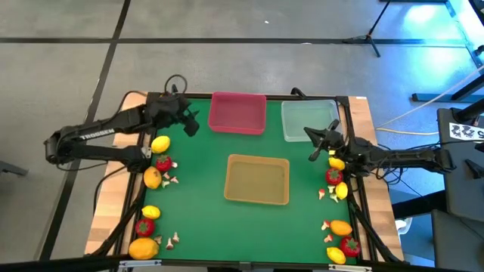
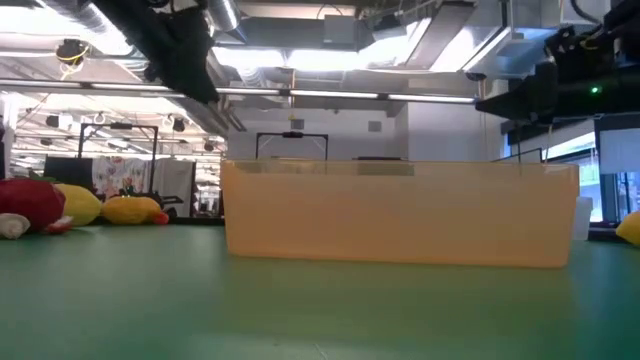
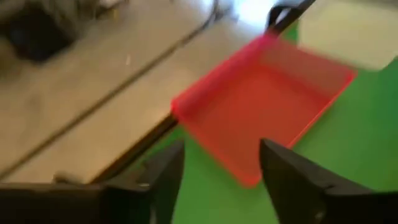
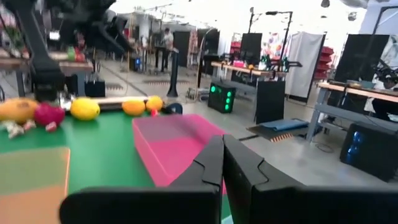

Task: Sort produce into baskets
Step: Put the yellow lemon into the red bin

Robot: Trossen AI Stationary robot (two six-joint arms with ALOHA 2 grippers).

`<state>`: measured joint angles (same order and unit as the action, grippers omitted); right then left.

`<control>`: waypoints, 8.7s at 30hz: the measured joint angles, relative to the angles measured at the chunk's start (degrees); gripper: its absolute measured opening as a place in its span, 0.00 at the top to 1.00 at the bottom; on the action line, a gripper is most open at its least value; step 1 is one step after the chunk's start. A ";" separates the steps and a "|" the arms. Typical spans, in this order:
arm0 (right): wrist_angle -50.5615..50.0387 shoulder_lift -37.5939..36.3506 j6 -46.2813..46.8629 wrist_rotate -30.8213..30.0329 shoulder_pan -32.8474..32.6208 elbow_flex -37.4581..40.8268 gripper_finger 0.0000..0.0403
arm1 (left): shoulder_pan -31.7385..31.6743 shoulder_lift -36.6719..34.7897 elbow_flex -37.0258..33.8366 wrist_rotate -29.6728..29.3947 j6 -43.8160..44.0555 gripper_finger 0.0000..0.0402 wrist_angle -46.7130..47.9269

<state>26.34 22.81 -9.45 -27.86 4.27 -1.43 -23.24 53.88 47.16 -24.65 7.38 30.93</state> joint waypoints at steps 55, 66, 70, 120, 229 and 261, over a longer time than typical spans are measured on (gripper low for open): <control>-1.30 17.57 6.67 2.03 -0.13 -7.26 0.98 | -10.30 27.12 11.30 7.66 26.22 0.10 46.04; -1.35 17.57 6.65 3.23 -0.11 -7.26 0.98 | -10.34 35.95 11.30 11.34 25.41 0.12 50.15; -0.61 17.57 6.65 3.21 -0.11 -7.28 0.98 | -10.32 38.90 11.24 13.41 25.27 0.12 50.84; 4.45 17.58 6.65 3.39 -0.13 -7.28 0.98 | -8.93 24.46 10.34 14.57 14.07 0.28 4.70; 2.36 17.60 6.62 3.48 -0.12 -7.28 0.98 | -27.21 46.02 13.09 -5.24 14.32 0.07 29.79; 0.59 17.59 6.65 3.48 -0.11 -7.27 0.98 | -29.28 46.41 12.20 0.14 3.24 0.43 29.15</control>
<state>26.93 40.39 -2.81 -24.38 4.16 -8.70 -52.52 100.29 59.36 -24.51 10.62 60.08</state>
